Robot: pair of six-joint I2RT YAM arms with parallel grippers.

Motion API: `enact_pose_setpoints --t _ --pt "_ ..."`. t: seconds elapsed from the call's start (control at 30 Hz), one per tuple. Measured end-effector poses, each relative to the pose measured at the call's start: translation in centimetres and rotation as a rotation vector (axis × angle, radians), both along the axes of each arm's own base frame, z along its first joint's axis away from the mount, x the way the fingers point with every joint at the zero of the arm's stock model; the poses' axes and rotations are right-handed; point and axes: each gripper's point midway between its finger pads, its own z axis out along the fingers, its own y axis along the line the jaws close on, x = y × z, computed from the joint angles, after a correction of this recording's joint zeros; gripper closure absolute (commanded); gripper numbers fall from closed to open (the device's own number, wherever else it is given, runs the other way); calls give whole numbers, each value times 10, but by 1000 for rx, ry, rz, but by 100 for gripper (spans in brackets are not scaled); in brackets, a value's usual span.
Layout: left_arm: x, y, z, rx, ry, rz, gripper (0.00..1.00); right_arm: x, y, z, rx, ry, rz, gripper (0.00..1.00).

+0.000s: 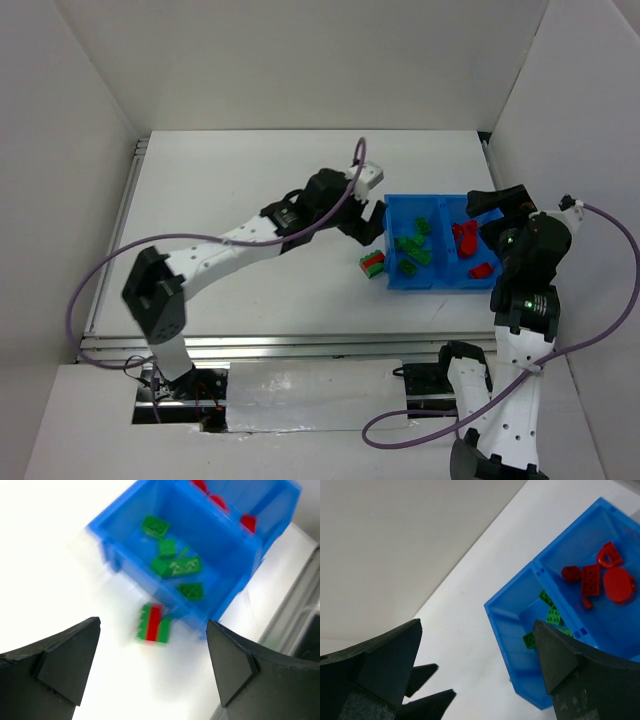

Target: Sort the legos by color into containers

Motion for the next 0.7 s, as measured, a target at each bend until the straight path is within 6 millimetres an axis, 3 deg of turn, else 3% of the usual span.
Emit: enact_pose_setpoints --t 0.1,0.2,0.33,0.47,0.57,0.7 --pt "-21 43 -10 25 -127 -9 0 0 13 1 1 -7 78 0" --pt "-35 62 -47 73 -194 -63 1 -1 25 1 3 -15 145 0" --pt "-36 53 -105 149 -168 -146 0 -6 37 5 -3 -35 208 0" --pt "-32 41 -140 168 -140 -178 0 -12 45 6 -8 -56 244 1" --pt "-29 35 -149 164 -138 -184 0 -14 49 5 -9 -58 264 0" --pt "-21 20 -145 129 -157 -193 0 -14 52 3 -9 -58 283 0"
